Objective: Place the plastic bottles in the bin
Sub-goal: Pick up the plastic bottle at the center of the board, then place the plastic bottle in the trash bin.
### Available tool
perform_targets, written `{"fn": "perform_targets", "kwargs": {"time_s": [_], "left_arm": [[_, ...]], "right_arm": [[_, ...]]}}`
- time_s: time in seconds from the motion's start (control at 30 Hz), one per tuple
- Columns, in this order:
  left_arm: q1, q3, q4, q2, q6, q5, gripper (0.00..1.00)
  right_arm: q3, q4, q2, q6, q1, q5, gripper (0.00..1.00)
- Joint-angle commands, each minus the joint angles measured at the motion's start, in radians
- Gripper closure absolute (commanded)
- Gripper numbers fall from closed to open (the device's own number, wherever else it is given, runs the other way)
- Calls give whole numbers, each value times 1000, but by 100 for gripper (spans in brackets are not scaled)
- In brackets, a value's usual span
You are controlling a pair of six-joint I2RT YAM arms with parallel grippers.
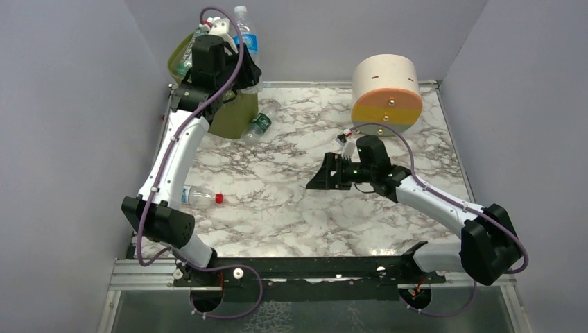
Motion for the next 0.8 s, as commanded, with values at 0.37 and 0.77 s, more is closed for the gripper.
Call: {"fn": "perform_targets", "kwargs": {"time_s": [0.37, 0.77], "left_arm": [[234, 424, -32, 283, 45, 133, 53], [343, 466, 4, 392, 84, 130, 53]], "right_arm": [[-31, -53, -57, -27, 4, -3, 5], [-65, -62, -77, -29, 3, 3, 5]]}}
